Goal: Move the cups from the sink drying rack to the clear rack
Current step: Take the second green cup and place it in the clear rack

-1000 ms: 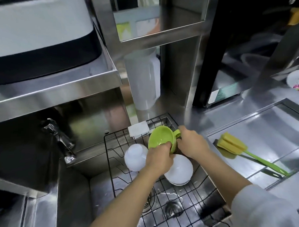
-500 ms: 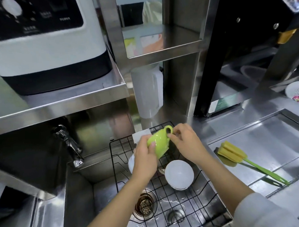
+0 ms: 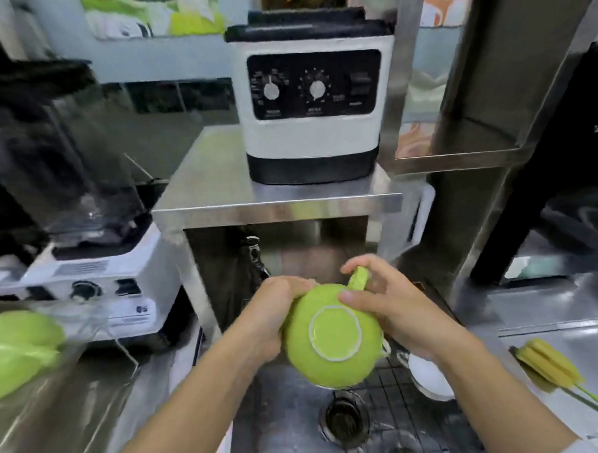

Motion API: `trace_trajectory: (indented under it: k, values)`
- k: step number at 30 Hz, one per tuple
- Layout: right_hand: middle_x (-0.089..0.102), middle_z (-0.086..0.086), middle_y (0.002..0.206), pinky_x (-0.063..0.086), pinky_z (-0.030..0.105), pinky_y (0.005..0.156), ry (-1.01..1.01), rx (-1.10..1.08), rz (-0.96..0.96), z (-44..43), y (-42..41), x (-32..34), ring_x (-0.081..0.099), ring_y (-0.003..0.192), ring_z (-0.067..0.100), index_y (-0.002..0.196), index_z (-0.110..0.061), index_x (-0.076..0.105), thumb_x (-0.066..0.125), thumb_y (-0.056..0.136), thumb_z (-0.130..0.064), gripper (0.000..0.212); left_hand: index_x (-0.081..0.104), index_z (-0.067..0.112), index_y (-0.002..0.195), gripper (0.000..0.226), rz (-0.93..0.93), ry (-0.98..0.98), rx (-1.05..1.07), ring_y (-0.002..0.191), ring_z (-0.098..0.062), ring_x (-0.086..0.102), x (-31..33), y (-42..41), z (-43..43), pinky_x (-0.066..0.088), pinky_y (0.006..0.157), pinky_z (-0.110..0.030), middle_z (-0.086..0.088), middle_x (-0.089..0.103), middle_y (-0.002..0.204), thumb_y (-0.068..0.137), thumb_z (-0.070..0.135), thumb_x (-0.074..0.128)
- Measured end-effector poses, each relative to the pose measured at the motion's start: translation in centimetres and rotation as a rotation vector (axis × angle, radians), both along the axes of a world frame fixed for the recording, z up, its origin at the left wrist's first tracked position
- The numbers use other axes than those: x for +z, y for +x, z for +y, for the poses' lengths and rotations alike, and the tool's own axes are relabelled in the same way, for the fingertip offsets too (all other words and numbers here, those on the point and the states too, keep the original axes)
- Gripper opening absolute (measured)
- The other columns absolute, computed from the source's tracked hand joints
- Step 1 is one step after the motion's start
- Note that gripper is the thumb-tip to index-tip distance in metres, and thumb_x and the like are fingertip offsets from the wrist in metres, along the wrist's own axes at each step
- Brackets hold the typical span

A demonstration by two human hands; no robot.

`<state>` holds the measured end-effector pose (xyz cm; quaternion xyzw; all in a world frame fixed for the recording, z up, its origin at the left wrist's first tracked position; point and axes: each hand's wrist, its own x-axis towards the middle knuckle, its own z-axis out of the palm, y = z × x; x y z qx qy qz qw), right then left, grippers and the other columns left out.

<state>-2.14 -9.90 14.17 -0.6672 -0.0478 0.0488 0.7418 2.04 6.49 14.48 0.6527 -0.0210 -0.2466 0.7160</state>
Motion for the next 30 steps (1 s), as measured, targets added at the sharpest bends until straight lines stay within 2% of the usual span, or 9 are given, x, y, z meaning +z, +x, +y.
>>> trace_trajectory:
  k: [6, 10, 13, 15, 19, 21, 24, 26, 30]
  values:
    - [0.049, 0.005, 0.072, 0.049, 0.024, 0.048, 0.226, -0.053, 0.071, 10.7, -0.3, 1.9, 0.054, 0.059, 0.016, 0.074, -0.023, 0.049, 0.073, 0.056, -0.017, 0.030, 0.063, 0.016, 0.078, 0.004, -0.155, -0.027, 0.063, 0.051, -0.005, 0.059, 3.7, -1.5, 9.9, 0.045, 0.048, -0.015, 0.007, 0.063, 0.058, 0.081, 0.018, 0.063]
    - [0.054, -0.004, 0.055, 0.050, 0.020, 0.046, 0.488, -0.037, 0.095, 18.2, -0.1, 3.5, 0.057, 0.050, 0.010, 0.071, -0.021, 0.046, 0.068, 0.060, -0.014, 0.026, 0.066, 0.024, 0.095, 0.037, -0.325, 0.109, 0.203, 0.077, 0.004, 0.062, 6.1, -2.4, 18.1, 0.046, 0.069, -0.017, 0.012, 0.068, 0.090, 0.065, 0.043, 0.073]
    - [0.062, 0.001, 0.066, 0.054, 0.029, 0.061, 0.577, -0.021, 0.170, 23.5, 0.8, 4.6, 0.063, 0.062, 0.015, 0.080, -0.019, 0.055, 0.066, 0.063, -0.023, 0.021, 0.061, 0.031, 0.097, 0.047, -0.344, 0.147, 0.272, 0.076, 0.015, 0.059, 7.2, -3.4, 23.8, 0.041, 0.070, -0.020, 0.012, 0.064, 0.102, 0.058, 0.056, 0.072]
    - [0.071, 0.006, 0.077, 0.056, 0.037, 0.068, 0.578, 0.008, 0.244, 27.1, 1.4, 5.1, 0.068, 0.071, 0.022, 0.089, -0.015, 0.064, 0.063, 0.070, -0.027, 0.023, 0.057, 0.034, 0.100, 0.054, -0.333, 0.099, 0.308, 0.081, 0.010, 0.062, 7.2, -4.0, 27.0, 0.046, 0.069, -0.017, 0.008, 0.063, 0.103, 0.054, 0.055, 0.076]
    - [0.075, 0.011, 0.092, 0.059, 0.042, 0.066, 0.512, 0.077, 0.305, 34.7, 2.7, 5.1, 0.071, 0.082, 0.027, 0.099, -0.011, 0.068, 0.054, 0.085, -0.030, 0.028, 0.053, 0.035, 0.114, 0.076, -0.347, 0.085, 0.479, 0.101, -0.009, 0.062, 6.4, -4.7, 32.3, 0.048, 0.075, -0.024, 0.006, 0.061, 0.115, 0.046, 0.067, 0.066]
    - [0.074, 0.010, 0.095, 0.057, 0.041, 0.070, 0.449, 0.112, 0.322, 38.3, 3.2, 4.9, 0.070, 0.088, 0.024, 0.100, -0.010, 0.068, 0.053, 0.087, -0.030, 0.028, 0.058, 0.027, 0.110, 0.067, -0.359, 0.146, 0.650, 0.100, -0.010, 0.058, 5.9, -3.6, 35.1, 0.044, 0.074, -0.025, 0.001, 0.058, 0.115, 0.054, 0.062, 0.068]
    - [0.075, 0.009, 0.094, 0.057, 0.036, 0.072, 0.178, 0.178, 0.236, 42.5, 4.1, 4.4, 0.070, 0.083, 0.020, 0.098, -0.011, 0.067, 0.064, 0.075, -0.037, 0.035, 0.065, 0.010, 0.097, 0.035, -0.358, 0.151, 0.834, 0.083, -0.016, 0.058, 5.0, -1.2, 39.2, 0.044, 0.065, -0.020, -0.005, 0.064, 0.096, 0.075, 0.035, 0.072]
    - [0.067, 0.012, 0.108, 0.054, 0.038, 0.078, -0.102, 0.169, 0.141, 44.3, 4.9, 3.8, 0.065, 0.093, 0.025, 0.109, -0.015, 0.055, 0.078, 0.059, -0.037, 0.059, 0.067, 0.004, 0.092, 0.028, -0.315, 0.140, 0.853, 0.079, -0.021, 0.059, 4.5, 0.5, 41.7, 0.047, 0.068, -0.026, -0.007, 0.065, 0.085, 0.077, 0.027, 0.071]
    - [0.044, 0.005, 0.117, 0.037, 0.028, 0.081, -0.724, 0.175, -0.145, 46.3, 7.5, 2.9, 0.047, 0.104, 0.018, 0.124, -0.017, 0.041, 0.087, 0.053, -0.031, 0.085, 0.070, 0.001, 0.088, 0.029, -0.191, 0.126, 0.833, 0.089, -0.035, 0.066, 3.5, 3.5, 45.4, 0.051, 0.086, -0.048, -0.017, 0.071, 0.090, 0.071, 0.025, 0.075]
